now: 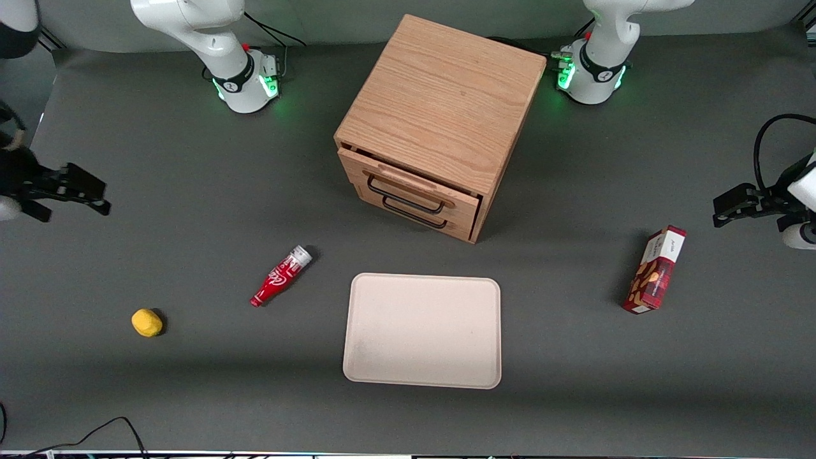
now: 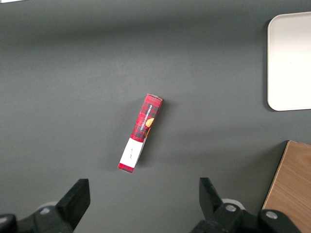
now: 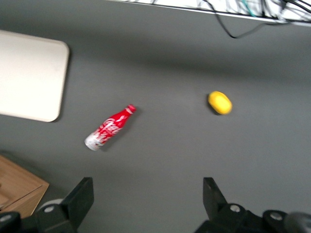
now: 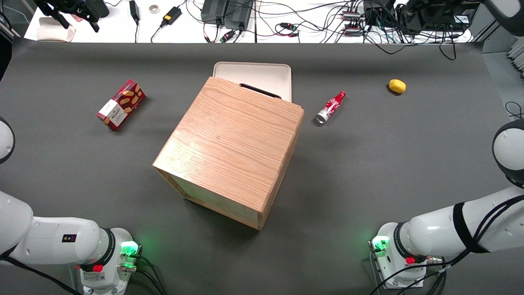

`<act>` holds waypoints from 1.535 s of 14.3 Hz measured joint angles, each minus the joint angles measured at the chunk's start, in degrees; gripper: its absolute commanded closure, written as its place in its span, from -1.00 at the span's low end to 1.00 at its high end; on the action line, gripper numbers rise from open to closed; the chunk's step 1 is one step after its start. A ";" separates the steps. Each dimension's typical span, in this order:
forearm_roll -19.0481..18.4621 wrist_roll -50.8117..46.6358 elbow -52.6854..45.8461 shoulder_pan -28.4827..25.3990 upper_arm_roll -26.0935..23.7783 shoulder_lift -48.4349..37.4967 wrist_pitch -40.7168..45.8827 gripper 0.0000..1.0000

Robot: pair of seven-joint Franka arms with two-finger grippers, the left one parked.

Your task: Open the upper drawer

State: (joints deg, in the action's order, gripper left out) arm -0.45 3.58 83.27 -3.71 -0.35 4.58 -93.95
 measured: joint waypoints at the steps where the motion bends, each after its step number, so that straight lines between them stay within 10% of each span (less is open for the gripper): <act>1: -0.03 0.07 -0.54 -0.34 -2.37 0.60 0.00 -1.00; 13: -3.38 14.42 -4.58 -1.62 -31.97 16.51 -7.13 -1.00; 22: -3.71 12.75 -4.87 -2.65 -36.18 28.33 -14.10 -1.00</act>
State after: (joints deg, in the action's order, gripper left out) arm -4.16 16.33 78.40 -6.36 -36.54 32.91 -108.05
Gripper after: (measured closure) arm 0.000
